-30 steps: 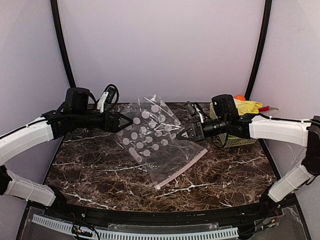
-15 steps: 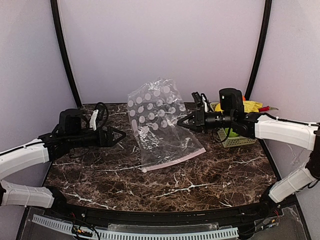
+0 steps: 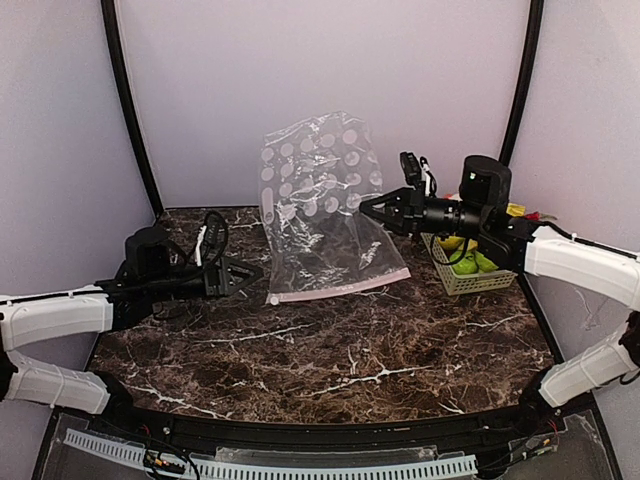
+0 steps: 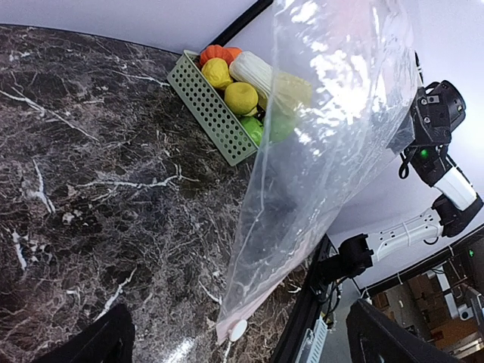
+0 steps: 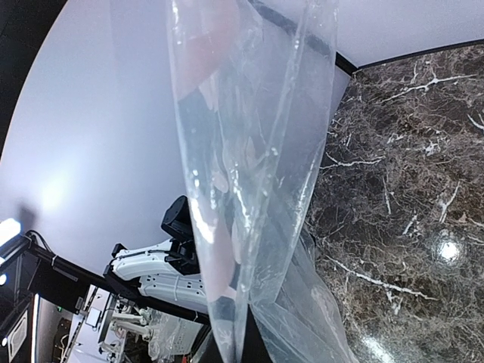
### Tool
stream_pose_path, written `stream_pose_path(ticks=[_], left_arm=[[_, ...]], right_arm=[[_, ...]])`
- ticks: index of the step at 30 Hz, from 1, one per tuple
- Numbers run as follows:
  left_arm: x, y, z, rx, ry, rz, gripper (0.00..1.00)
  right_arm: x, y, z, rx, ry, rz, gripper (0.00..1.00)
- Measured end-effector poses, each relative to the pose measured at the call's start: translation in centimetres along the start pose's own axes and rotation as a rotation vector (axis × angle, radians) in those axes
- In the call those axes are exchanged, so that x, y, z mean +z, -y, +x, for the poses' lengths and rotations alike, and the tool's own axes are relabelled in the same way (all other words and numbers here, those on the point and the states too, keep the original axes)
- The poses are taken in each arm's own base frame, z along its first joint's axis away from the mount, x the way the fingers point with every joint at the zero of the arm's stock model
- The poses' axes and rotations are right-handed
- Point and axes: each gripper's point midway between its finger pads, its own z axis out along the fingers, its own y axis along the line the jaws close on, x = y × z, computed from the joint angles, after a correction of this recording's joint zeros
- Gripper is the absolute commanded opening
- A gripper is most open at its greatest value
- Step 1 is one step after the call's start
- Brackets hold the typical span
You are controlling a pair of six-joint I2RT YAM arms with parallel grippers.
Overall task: Place the food in the zip-top bag and seal the zipper
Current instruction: Pass from the right arm to the left
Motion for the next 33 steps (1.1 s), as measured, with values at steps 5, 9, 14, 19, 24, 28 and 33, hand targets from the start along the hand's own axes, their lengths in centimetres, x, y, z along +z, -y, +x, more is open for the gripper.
stream_pose_path(ticks=[5,9,14,19,24,28,33], left_arm=[[1.0,0.7,0.6,-0.039,-0.033,0.074,0.96],[1.8,1.2,1.2,-0.061,-0.062,0.121,0.80],[2.5,1.6,1.9,-0.072,-0.084,0.151,0.78],[2.9,1.4,2.0,-0.077,-0.086,0.152,0.66],[3.2,1.3,2.1,-0.085,-0.089,0.160,0.45],[3.4,1.5,2.0,-0.086,-0.093,0.169,0.18],[3.4,1.7,1.7,-0.082,-0.092,0.177,0.02]], right_arm=[[0.0,-0.6,-0.3,0.012,0.010,-0.021,0.00],[0.0,-0.9,-0.4,0.021,0.012,-0.028,0.00],[-0.1,-1.8,-0.8,0.010,0.016,-0.053,0.00],[-0.1,-2.2,-0.8,0.006,0.008,-0.064,0.00],[-0.1,-2.2,-0.8,0.008,0.007,-0.065,0.00],[-0.2,-2.3,-0.8,0.007,0.008,-0.066,0.00],[-0.5,-2.6,-0.8,-0.006,0.015,-0.064,0.00]])
